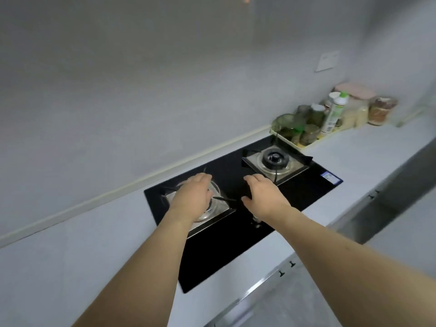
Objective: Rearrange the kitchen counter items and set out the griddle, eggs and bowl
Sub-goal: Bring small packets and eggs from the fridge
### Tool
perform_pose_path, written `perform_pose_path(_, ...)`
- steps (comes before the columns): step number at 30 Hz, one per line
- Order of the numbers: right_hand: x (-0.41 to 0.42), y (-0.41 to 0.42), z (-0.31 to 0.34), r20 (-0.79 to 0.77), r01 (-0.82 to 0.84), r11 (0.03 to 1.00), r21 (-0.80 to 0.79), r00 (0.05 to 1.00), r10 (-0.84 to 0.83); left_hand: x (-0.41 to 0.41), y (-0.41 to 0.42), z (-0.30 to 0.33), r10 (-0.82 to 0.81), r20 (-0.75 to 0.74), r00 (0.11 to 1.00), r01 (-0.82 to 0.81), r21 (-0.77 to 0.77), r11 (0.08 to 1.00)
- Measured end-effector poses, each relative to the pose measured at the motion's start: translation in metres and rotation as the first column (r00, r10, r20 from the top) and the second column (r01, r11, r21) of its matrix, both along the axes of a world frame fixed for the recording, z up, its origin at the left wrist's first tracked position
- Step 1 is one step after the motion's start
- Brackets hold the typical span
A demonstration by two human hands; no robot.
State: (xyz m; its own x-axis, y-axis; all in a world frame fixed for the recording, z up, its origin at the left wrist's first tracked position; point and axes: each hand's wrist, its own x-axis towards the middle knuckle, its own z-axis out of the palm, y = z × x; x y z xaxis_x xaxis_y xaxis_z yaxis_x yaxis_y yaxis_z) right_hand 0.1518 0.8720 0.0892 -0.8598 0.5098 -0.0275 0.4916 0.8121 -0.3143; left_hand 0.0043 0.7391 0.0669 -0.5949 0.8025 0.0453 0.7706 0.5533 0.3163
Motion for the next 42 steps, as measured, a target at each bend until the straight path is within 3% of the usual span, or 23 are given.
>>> perform_pose_path(12,0.170,0.169,0.007,-0.027,0.337,0.942,0.008,0.941,-0.337,0.123,0.215,0.020,-0.314,-0.084,0.946,0.318,0.032,0.948)
perform_pose_path(22,0.243,0.275,-0.006,-0.006,0.506,0.862,-0.036,0.862,-0.507,0.189,0.360,0.008,-0.512,-0.085,0.855,0.512,-0.012,0.859)
perform_pose_path(35,0.323,0.477,-0.015,0.082,0.760,0.649,-0.036,0.650,-0.756,0.257,0.624,-0.008,-0.734,-0.039,0.678,0.734,-0.005,0.679)
perform_pose_path(42,0.365,0.535,-0.022,0.073,0.849,0.527,-0.043,0.528,-0.846,0.311,0.715,-0.021,-0.821,0.016,0.571,0.821,-0.021,0.571)
